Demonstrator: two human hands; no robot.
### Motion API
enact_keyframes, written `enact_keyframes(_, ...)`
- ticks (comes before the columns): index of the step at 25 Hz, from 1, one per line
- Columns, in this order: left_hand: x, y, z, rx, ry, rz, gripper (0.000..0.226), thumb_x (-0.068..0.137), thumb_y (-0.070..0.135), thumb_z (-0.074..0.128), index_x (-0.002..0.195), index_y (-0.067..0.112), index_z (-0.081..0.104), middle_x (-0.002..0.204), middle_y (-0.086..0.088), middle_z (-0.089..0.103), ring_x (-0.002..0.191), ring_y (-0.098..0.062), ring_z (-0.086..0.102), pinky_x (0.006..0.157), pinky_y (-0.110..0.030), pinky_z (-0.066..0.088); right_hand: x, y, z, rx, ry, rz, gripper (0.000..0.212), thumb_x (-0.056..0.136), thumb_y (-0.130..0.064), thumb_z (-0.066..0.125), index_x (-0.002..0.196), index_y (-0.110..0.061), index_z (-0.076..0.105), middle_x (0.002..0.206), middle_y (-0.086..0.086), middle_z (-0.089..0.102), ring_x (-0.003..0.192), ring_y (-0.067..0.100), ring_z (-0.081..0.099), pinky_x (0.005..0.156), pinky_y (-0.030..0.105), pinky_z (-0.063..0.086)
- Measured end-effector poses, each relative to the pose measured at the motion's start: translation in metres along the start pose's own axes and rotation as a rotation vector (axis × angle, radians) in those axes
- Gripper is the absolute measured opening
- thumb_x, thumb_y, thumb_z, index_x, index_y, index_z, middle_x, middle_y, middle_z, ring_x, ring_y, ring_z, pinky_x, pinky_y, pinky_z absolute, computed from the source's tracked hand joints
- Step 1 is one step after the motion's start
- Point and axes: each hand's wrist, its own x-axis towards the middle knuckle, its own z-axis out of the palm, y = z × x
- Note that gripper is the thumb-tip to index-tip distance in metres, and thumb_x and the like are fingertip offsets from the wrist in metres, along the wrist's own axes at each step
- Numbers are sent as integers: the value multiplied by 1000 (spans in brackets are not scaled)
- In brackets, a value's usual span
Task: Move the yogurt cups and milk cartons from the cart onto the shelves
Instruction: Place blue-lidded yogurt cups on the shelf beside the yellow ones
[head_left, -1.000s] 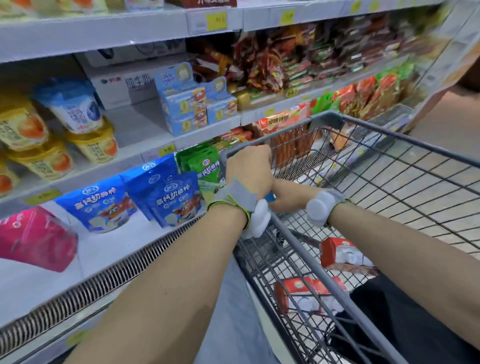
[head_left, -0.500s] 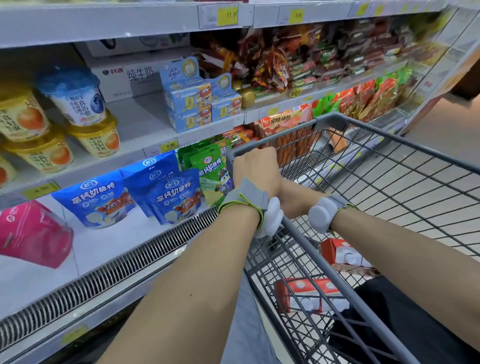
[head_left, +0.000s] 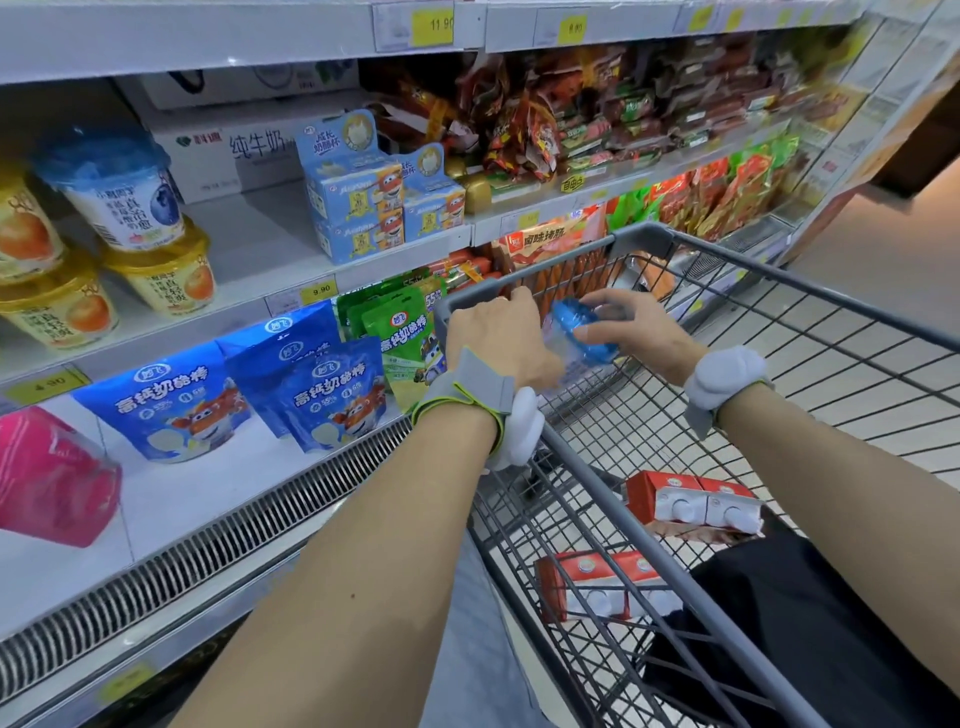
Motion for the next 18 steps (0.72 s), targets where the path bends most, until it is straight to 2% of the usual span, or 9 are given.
enact_keyframes(2,0,-1,0,-17,-27,38,64,81,62,63,124,17,45,104,-2,65,90,-27,63,72,-34,41,2,-5,-9,101,23,-30,66,66,-35,79,125,-13,59,106,8,70,94,31,71,65,26,55)
enact_keyframes(4,0,0,1,-29,-31,44,81,72,77,63,127,20,42,106,1,65,95,-27,65,74,-35,43,3,-15,-9,154,-1,-60,69,63,-41,78,124,-13,61,108,14,71,93,33,71,69,33,56)
enact_keyframes(6,0,1,0,-51,-8,12,86,68,79,66,125,20,41,107,1,66,98,-26,66,75,-34,42,3,-25,-4,138,-71,-75,71,65,-41,77,127,-9,61,112,19,70,94,33,70,74,37,56)
enact_keyframes(7,0,2,0,-57,-2,-14,86,68,77,68,125,18,41,106,1,65,98,-25,66,75,-34,41,4,-26,-1,128,-107,-79,68,69,-39,76,128,-9,60,111,16,70,93,30,70,73,35,57)
enact_keyframes(10,1,2,0,-17,-5,-45,89,68,74,72,125,12,44,100,1,65,92,-23,66,72,-33,40,4,-24,5,259,-181,-19,46,95,-41,58,127,-8,60,103,7,72,85,21,71,65,30,57)
enact_keyframes(12,2,2,1,7,3,-51,90,66,78,71,121,11,46,95,2,66,81,-22,63,67,-32,39,3,-14,11,387,-57,102,37,104,-38,45,117,-9,62,105,11,71,87,26,73,70,39,61)
enact_keyframes(14,2,3,4,28,28,-62,92,65,84,69,117,11,47,91,3,65,74,-20,58,63,-31,36,5,8,25,207,76,272,22,105,-20,48,112,-5,61,105,15,70,82,28,75,71,43,64)
enact_keyframes(16,4,5,5,48,28,-87,90,64,83,70,114,12,46,89,4,63,74,-20,57,62,-31,35,1,26,45,-269,-67,294,22,100,-18,56,117,-5,61,107,10,70,83,23,74,75,40,63)
enact_keyframes(18,5,6,5,69,3,-116,85,66,76,73,115,12,46,88,3,61,75,-21,57,64,-32,37,-6,32,70,-684,-316,138,39,94,-30,63,128,-11,57,119,3,66,93,19,66,84,36,57)
